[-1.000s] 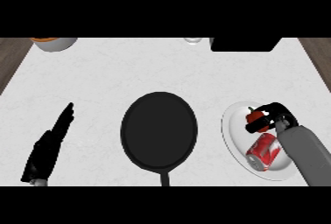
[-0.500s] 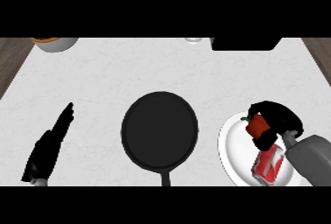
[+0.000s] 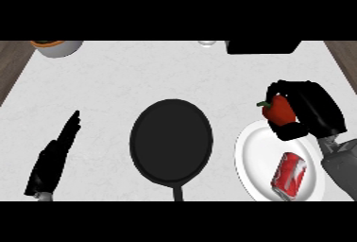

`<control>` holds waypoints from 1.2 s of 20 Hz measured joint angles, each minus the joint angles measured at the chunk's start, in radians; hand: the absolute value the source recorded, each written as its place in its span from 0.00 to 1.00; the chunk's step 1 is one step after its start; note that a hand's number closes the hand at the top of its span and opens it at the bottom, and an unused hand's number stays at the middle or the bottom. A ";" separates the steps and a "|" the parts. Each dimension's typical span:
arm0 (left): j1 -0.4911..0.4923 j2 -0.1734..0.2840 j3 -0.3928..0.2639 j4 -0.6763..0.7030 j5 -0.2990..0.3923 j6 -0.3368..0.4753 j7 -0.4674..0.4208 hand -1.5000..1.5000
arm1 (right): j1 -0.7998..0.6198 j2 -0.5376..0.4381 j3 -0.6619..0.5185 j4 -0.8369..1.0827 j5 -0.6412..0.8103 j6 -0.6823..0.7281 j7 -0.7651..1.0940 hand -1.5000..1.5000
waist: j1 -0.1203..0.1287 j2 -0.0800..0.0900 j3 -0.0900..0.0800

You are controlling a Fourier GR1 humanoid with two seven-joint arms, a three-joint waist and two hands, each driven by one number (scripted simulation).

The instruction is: Pick the bell pepper from the plate and place it in the pan

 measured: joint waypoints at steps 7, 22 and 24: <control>-0.009 -0.002 0.015 -0.016 -0.003 -0.022 0.011 0.50 | -0.065 0.138 -0.009 -0.085 0.028 0.010 0.019 1.00 | 0.016 0.004 -0.001; -0.027 -0.028 0.016 0.004 -0.038 -0.045 -0.004 0.50 | -0.365 0.638 0.064 0.430 0.047 -0.008 0.062 1.00 | 0.044 0.013 -0.001; -0.027 -0.037 0.005 -0.003 -0.044 -0.046 0.002 0.50 | -0.395 0.662 0.098 0.532 0.035 -0.046 0.048 1.00 | 0.053 0.015 -0.001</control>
